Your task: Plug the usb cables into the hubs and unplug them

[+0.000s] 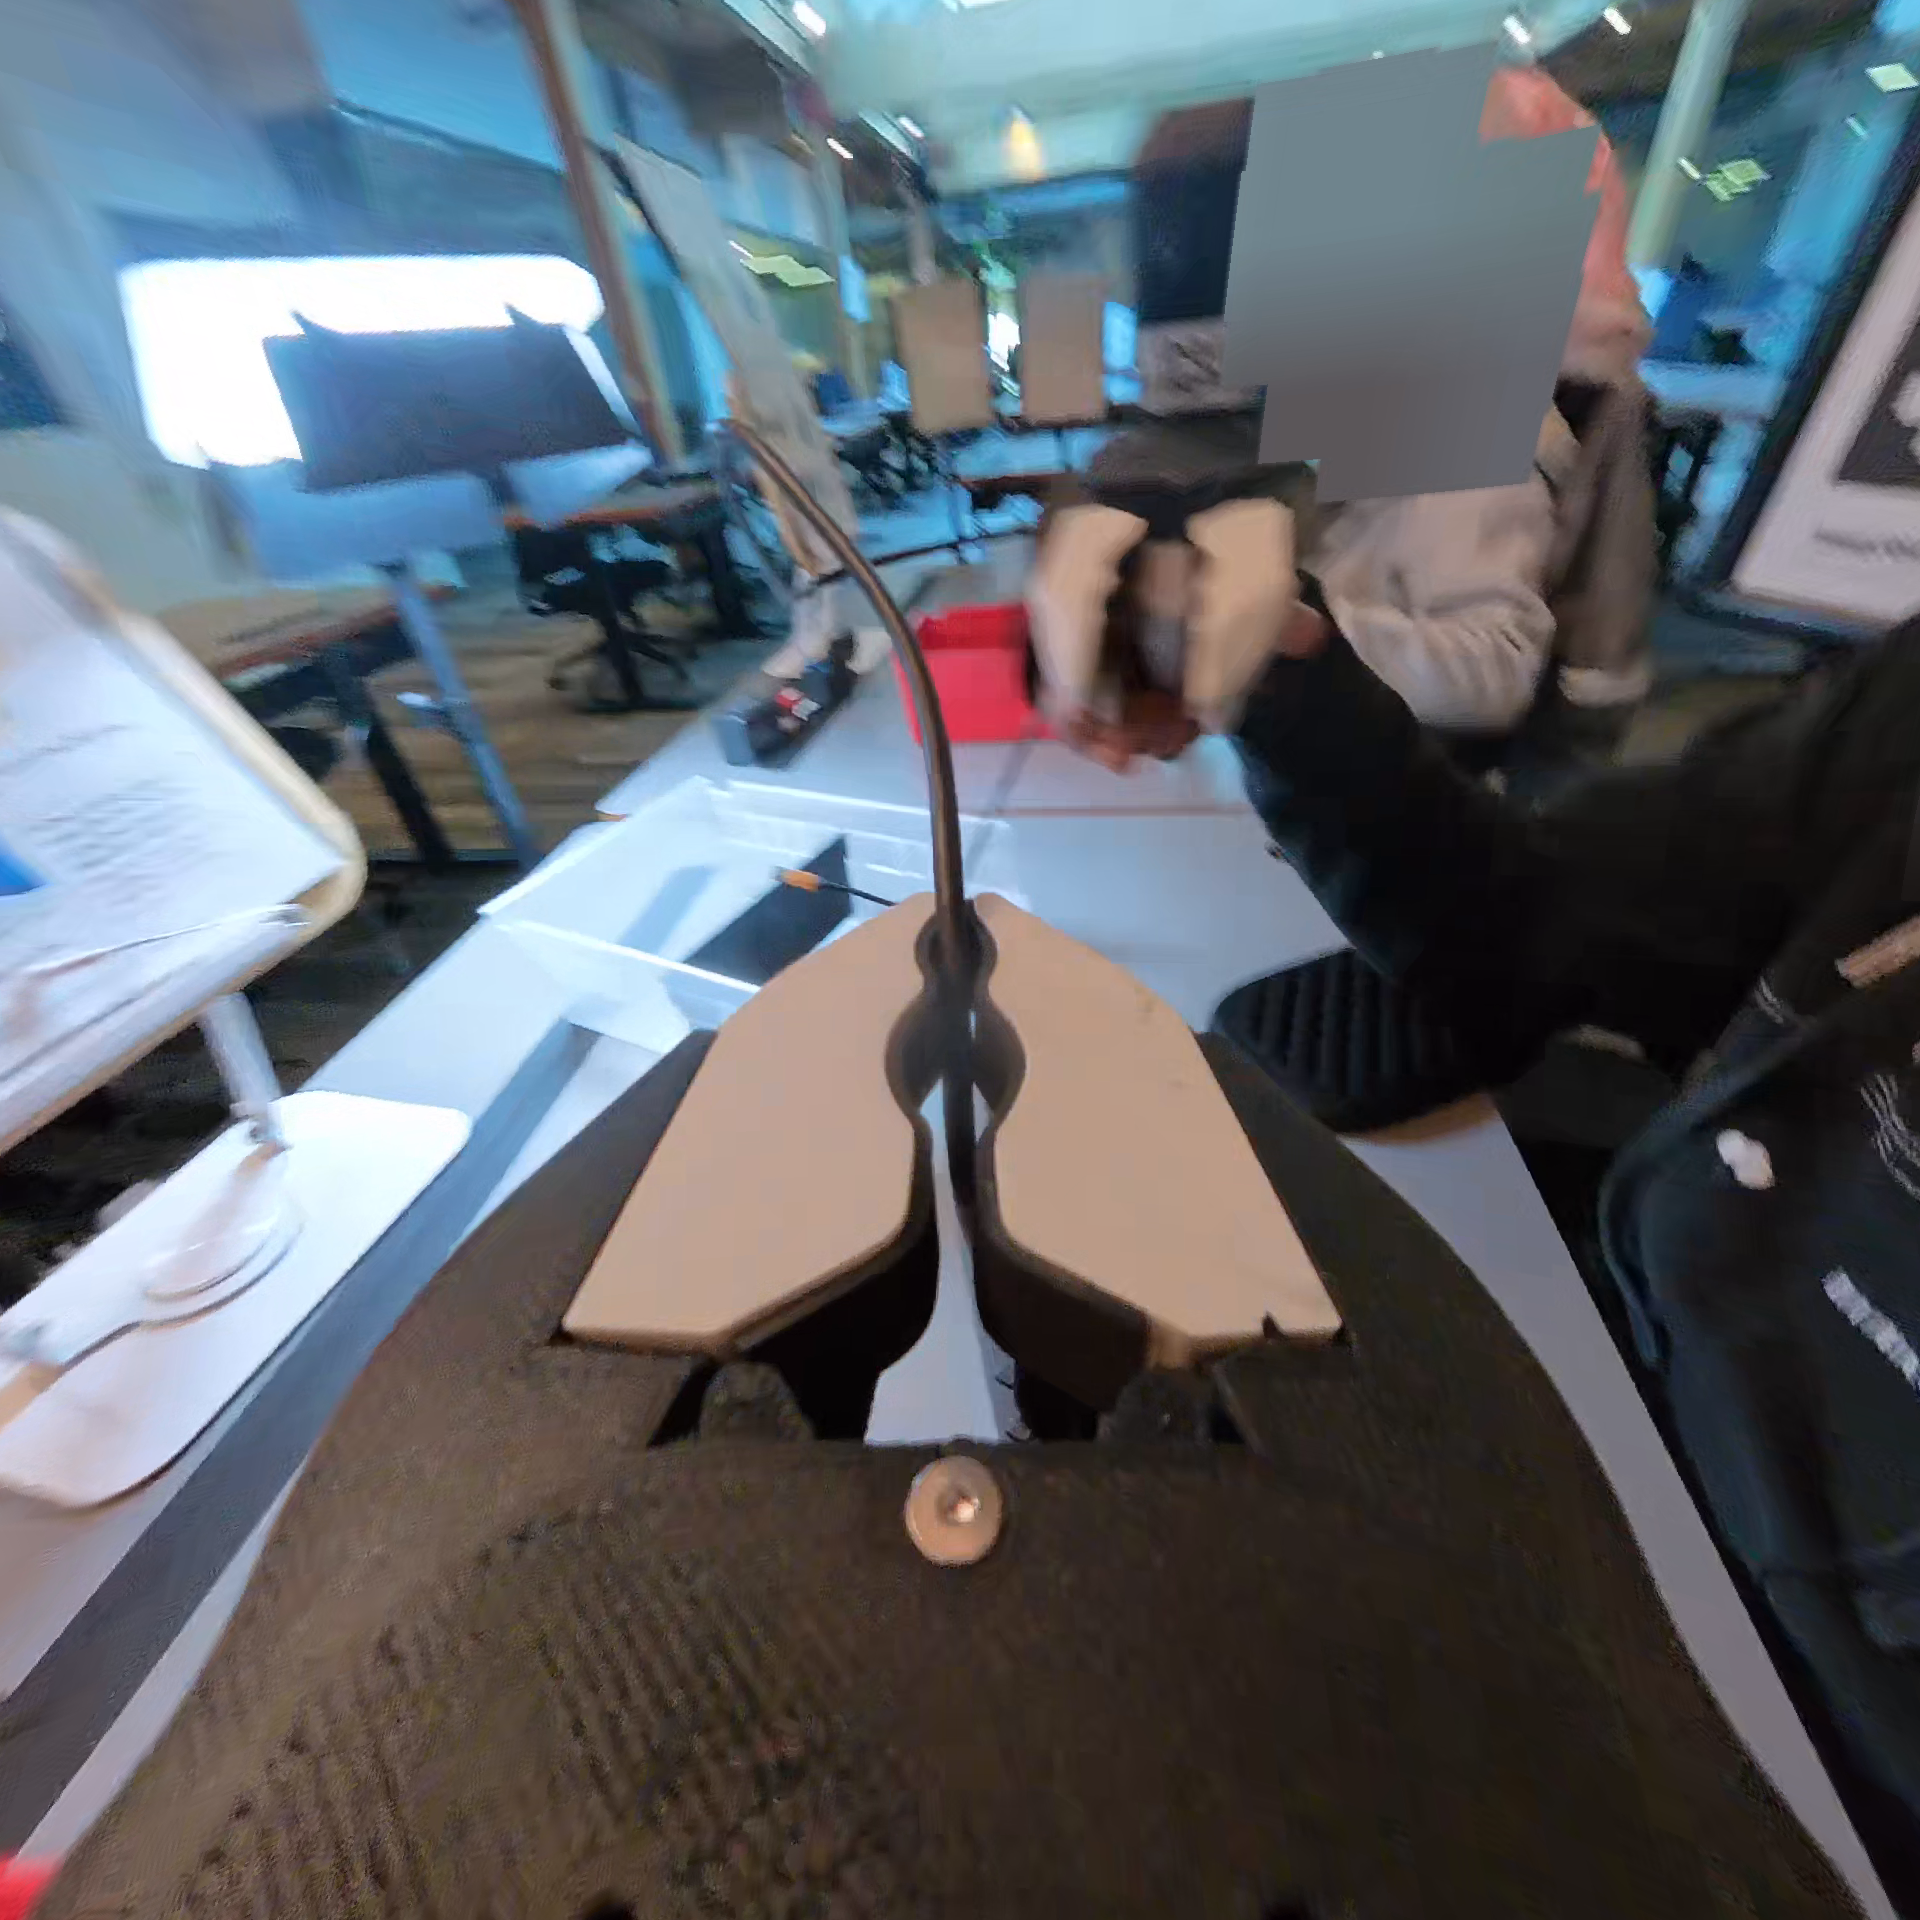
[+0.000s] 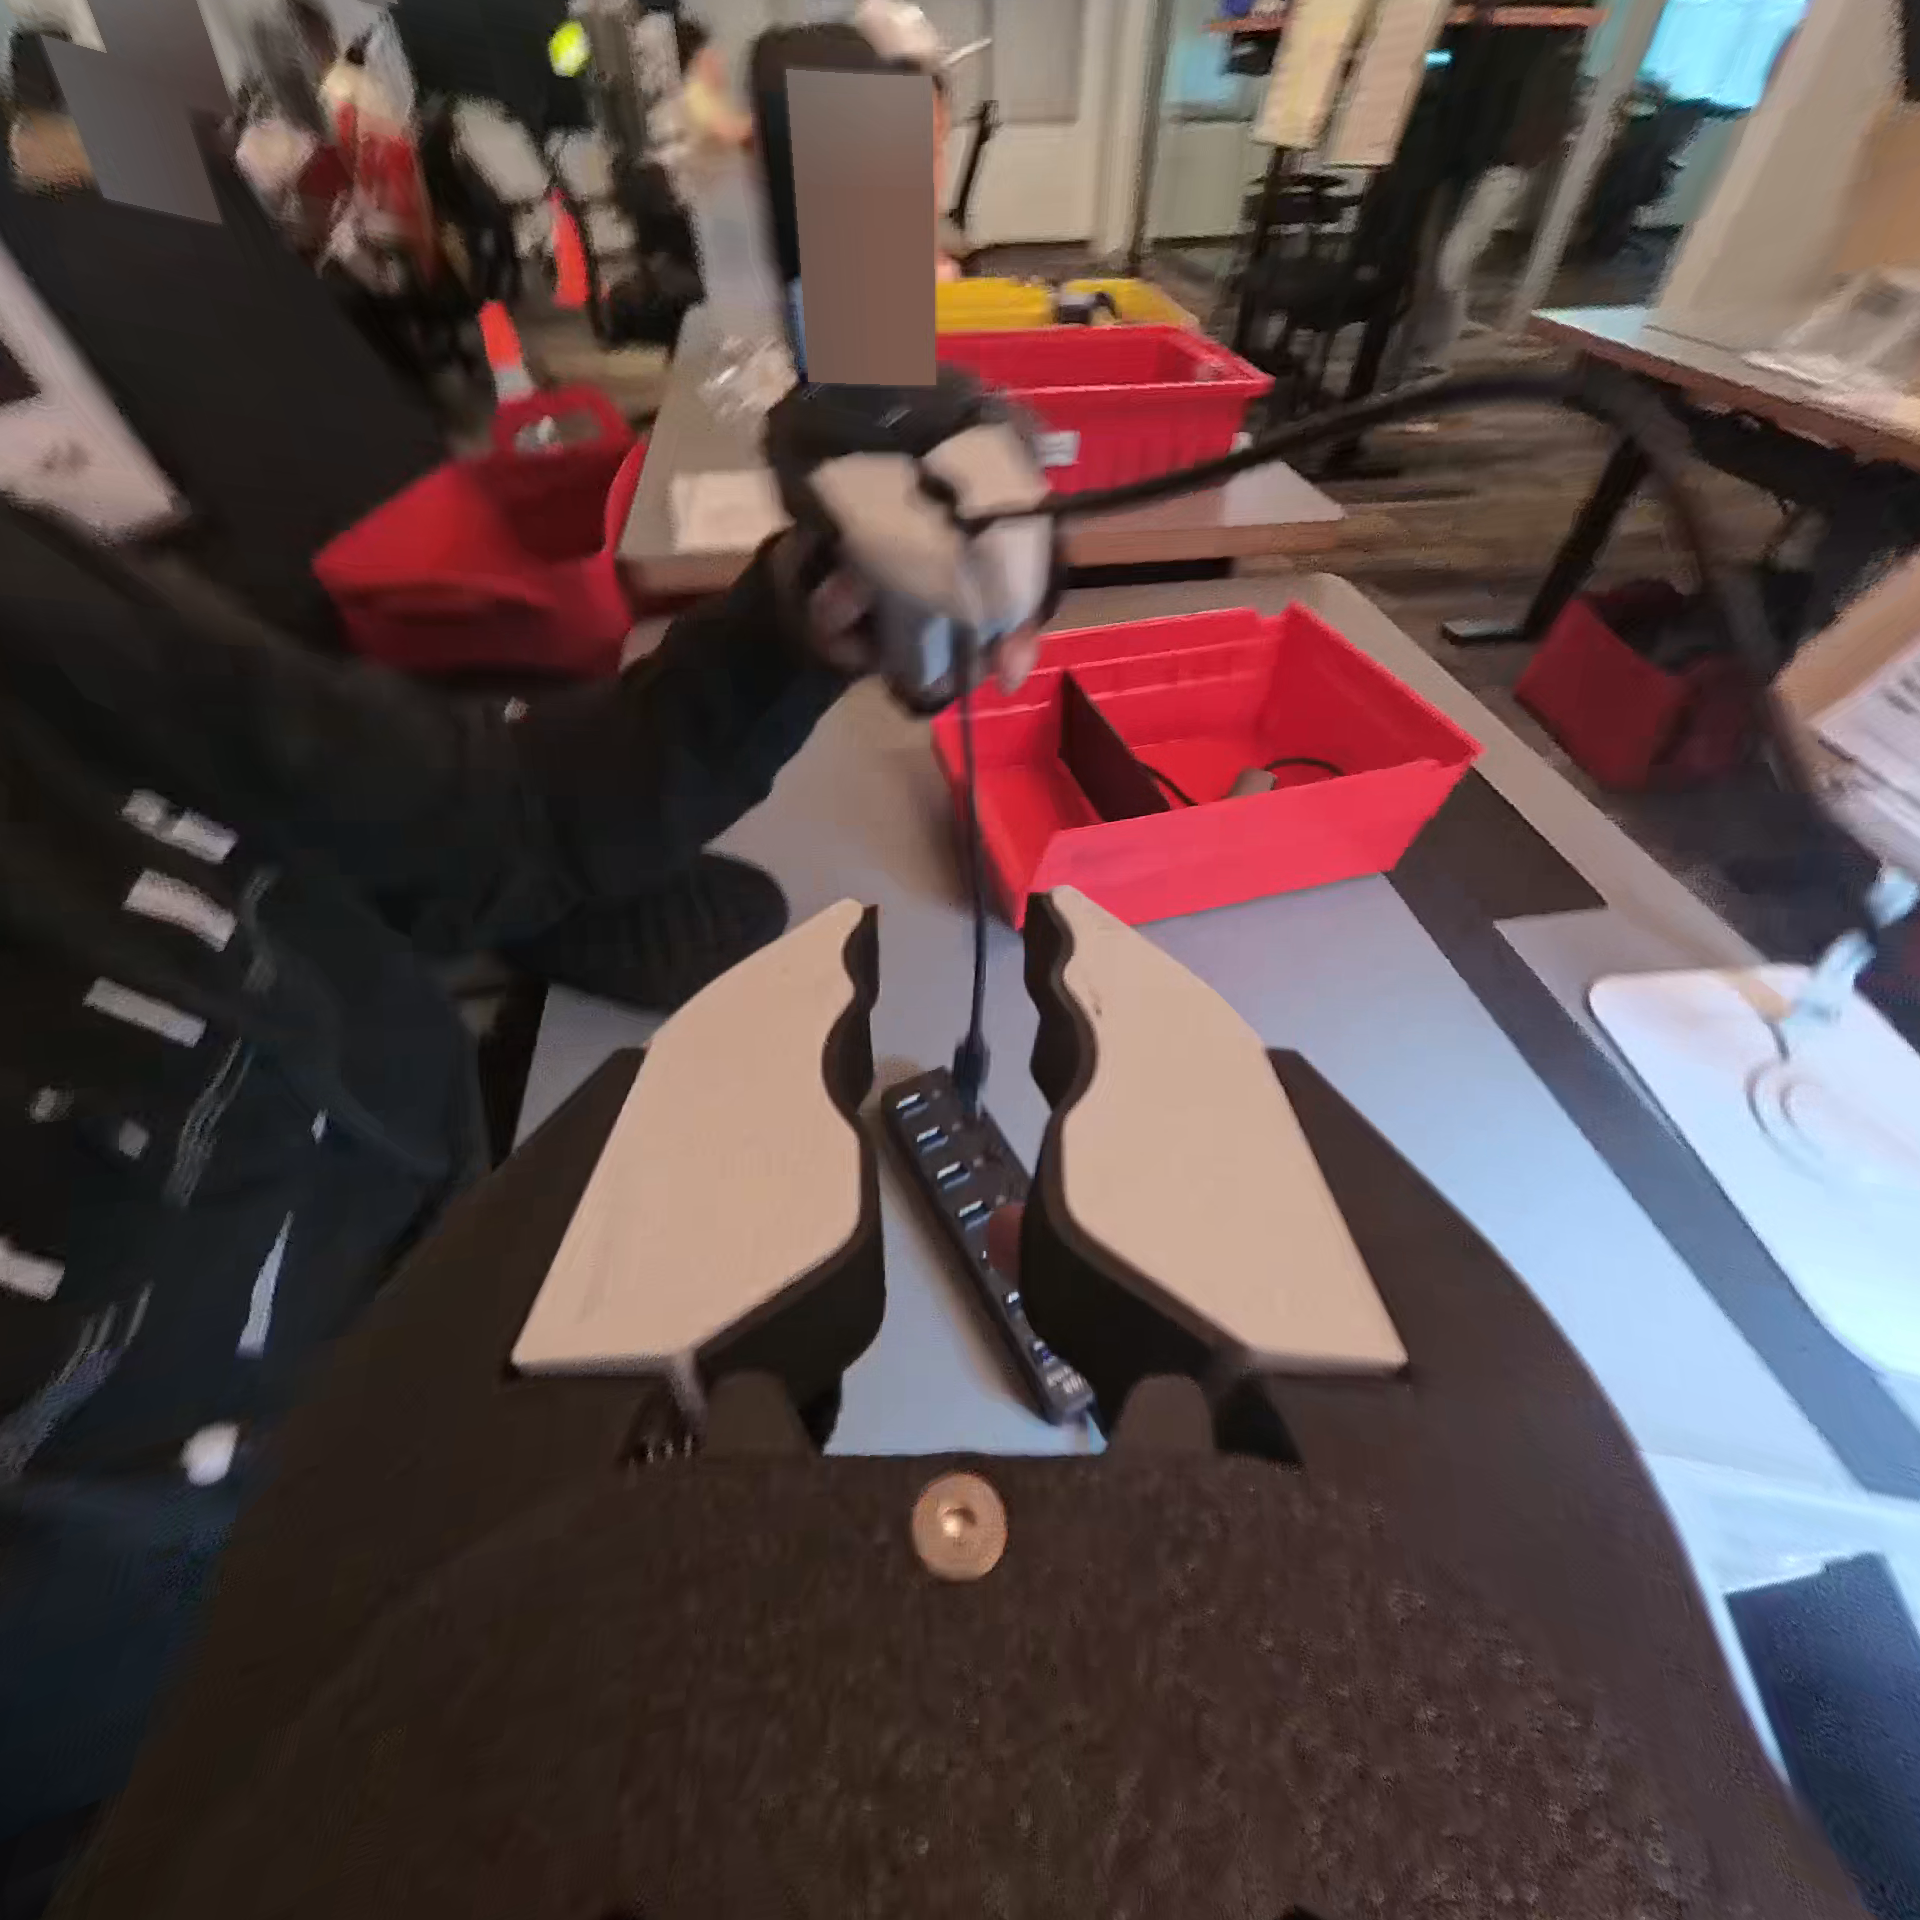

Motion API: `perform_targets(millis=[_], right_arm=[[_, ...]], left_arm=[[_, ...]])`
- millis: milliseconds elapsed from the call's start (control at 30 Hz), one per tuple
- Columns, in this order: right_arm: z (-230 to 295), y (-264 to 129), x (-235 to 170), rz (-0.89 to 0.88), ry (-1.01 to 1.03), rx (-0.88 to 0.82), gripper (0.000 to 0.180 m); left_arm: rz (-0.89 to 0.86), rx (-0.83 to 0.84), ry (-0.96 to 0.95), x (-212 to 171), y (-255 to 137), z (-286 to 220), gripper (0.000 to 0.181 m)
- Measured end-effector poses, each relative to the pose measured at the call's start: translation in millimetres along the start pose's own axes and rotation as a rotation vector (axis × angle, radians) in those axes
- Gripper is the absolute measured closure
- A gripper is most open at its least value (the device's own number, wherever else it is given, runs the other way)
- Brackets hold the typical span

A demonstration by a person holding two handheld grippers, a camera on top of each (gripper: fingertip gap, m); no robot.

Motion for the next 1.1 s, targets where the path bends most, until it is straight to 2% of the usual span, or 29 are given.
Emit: perform_targets(millis=[67, 167, 233, 433, 500, 533, 600, 667, 800, 833, 900, 933, 967, 1000, 1100], right_arm=[[20.6, -10.6, 3.7, 0.025, -0.146, 0.025, 0.152], [37.9, -23.0, 1.1, 0.124, -0.336, -0.048, 0.152], [57.8, -32.4, 0.1, 0.136, -0.454, 0.004, 0.151], [103.0, -103.4, 47.0, -0.434, -0.513, 0.198, 0.151], [96.1, -125.6, 54.9, -0.57, -0.46, 0.17, 0.153], [84.1, -131.1, 55.4, -0.587, -0.435, 0.086, 0.155], [42.7, -133.3, 44.4, -0.501, -0.419, -0.199, 0.157], [-12.1, -124.6, 14.5, -0.271, -0.334, -0.438, 0.157], [-97.2, -78.5, -75.0, 0.261, -0.14, -0.567, 0.135], [-112.9, -67.4, -95.7, 0.365, -0.103, -0.584, 0.127], [-133.4, -44.1, -126.7, 0.476, -0.053, -0.582, 0.123], [-137.8, -31.5, -135.3, 0.486, -0.056, -0.566, 0.133], [-139.2, -20.0, -138.3, 0.477, -0.082, -0.554, 0.16], [-135.8, -9.3, -136.9, 0.467, -0.125, -0.526, 0.177], [-109.8, 14.2, -120.4, 0.497, -0.241, -0.423, 0.179]], left_arm=[[-0.066, 0.063, -0.03, 11.8, -26.1, 9.6, 0.181], [-0.139, 0.124, -0.072, 23.4, -58.8, 17.9, 0.181], [-0.153, 0.229, -0.097, 27.3, -78.2, 27.2, 0.181], [-0.42, 0.536, -0.282, 30.6, -150.1, 65.0, 0.181], [-0.546, 0.568, -0.325, 28.9, -172.2, 72.5, 0.181], [-0.598, 0.559, -0.339, 29.4, -180.4, 73.7, 0.181], [-0.668, 0.562, -0.348, 31.1, -193.5, 74.2, 0.181], [-0.692, 0.587, -0.323, 33.0, -201.1, 72.2, 0.181], [-0.689, 0.625, -0.253, 39.0, -202.9, 66.0, 0.181], [-0.691, 0.632, -0.237, 40.8, -202.7, 64.5, 0.18], [-0.698, 0.633, -0.212, 44.0, -201.3, 60.9, 0.181], [-0.693, 0.622, -0.202, 45.7, -199.4, 59.1, 0.181], [-0.686, 0.616, -0.192, 46.8, -197.3, 57.8, 0.181], [-0.676, 0.615, -0.184, 47.4, -195.1, 57.2, 0.181], [-0.642, 0.617, -0.165, 47.5, -184.8, 57.1, 0.18]])
Point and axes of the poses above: each gripper's, where its closed fingertips meet, y out along the fingers, x out of its top, z = x × y across the jaws, the point moved 6 cm from there along -y, back along the fingers, and after that the axes turned 1 degree about -z, right-handed, at the moved point
